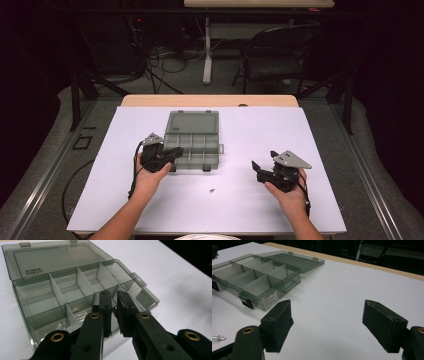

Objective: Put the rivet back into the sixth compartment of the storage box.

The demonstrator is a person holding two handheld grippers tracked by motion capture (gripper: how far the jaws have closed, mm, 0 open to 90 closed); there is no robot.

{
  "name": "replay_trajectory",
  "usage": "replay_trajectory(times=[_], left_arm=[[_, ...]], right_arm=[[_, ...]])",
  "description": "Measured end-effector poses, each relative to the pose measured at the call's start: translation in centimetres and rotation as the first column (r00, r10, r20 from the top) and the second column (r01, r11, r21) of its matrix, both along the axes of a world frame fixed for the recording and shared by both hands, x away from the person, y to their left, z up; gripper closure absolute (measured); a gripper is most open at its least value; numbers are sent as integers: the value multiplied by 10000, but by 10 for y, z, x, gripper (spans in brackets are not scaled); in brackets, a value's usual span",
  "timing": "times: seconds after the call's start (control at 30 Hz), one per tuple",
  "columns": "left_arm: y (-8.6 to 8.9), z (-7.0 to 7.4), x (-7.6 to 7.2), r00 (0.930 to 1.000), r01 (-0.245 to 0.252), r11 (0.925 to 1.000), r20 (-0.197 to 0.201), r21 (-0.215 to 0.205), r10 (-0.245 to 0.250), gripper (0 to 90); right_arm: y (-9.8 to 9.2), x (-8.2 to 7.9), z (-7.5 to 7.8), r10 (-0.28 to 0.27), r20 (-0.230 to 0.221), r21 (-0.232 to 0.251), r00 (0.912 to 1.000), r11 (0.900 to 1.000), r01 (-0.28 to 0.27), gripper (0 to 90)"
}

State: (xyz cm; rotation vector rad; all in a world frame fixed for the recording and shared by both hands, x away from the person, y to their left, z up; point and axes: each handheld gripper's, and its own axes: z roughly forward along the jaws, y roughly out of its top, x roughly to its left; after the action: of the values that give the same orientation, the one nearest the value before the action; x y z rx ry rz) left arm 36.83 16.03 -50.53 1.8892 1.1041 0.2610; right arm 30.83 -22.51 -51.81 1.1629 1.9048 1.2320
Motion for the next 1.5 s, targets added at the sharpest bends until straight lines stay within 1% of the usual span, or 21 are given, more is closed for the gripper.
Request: replay_trajectory(times=[0.1, 0.17, 0.33, 0.53, 0.77, 0.9, 0.97, 1.07, 1.13, 1.2, 1.23, 1.3, 1.33, 1.43, 1.47, 1.5], left_arm=[[-1, -8, 8, 9998, -18, 10000, -186, 96, 19, 827], [-2, -12, 12, 9997, -109, 9998, -236, 159, 112, 827], [-1, -16, 17, 9990, -199, 9997, -390, 156, 205, 827], [-3, -21, 20, 9987, -120, 9993, -483, 364, 137, 826], [-6, -25, 22, 9989, -34, 9978, -473, 668, 65, 826], [-6, -27, 23, 9984, -44, 9975, -556, 709, 84, 825], [-7, -27, 23, 9987, -11, 9970, -499, 779, 50, 821], [-6, -27, 22, 9987, 22, 9977, -516, 674, 13, 770], [-6, -25, 21, 9990, 23, 9985, -442, 547, 1, 733], [-5, -22, 18, 9997, 44, 9992, -257, 387, -34, 670], [-5, -20, 17, 9998, 130, 9990, -144, 421, -124, 643], [-4, -17, 14, 9999, 123, 9998, -42, 167, -122, 589], [-3, -16, 13, 9998, 193, 9998, 29, 99, -194, 557], [-3, -14, 8, 9988, 287, 9992, 397, 267, -298, 480], [-4, -13, 6, 9977, 310, 9986, 592, 427, -335, 471], [-4, -13, 4, 9970, 339, 9982, 673, 496, -372, 466]], right_arm=[[0, 0, 0, -4, -27, -15, 10000, 10000, 4, 227], [0, 0, -1, -9, -19, -16, 10000, 10000, 9, 226], [0, 1, -1, -11, -77, -8, 10000, 10000, 11, 227], [1, 1, -2, 40, -89, -50, 10000, 10000, -41, 227], [1, 1, -2, 49, -110, -65, 9999, 10000, -50, 228], [1, 1, -2, 68, -111, -72, 9999, 10000, -68, 228], [1, 2, -2, 72, -121, -79, 9999, 9999, -73, 228], [1, 2, -2, 65, -105, -75, 9999, 10000, -65, 228], [1, 2, -2, 45, -98, -50, 9999, 10000, -46, 228], [1, 2, -2, 63, -96, -67, 9999, 10000, -64, 228], [1, 1, -2, 51, -120, -83, 9999, 10000, -52, 228], [1, 2, -2, 74, -116, -63, 9999, 10000, -74, 228], [2, 2, -3, 62, -85, -36, 9999, 10000, -63, 228], [2, 2, -3, 86, -133, -61, 9999, 9999, -87, 228], [2, 2, -3, 88, -140, -69, 9999, 9999, -89, 228], [2, 2, -3, 89, -143, -78, 9999, 9999, -90, 228]])
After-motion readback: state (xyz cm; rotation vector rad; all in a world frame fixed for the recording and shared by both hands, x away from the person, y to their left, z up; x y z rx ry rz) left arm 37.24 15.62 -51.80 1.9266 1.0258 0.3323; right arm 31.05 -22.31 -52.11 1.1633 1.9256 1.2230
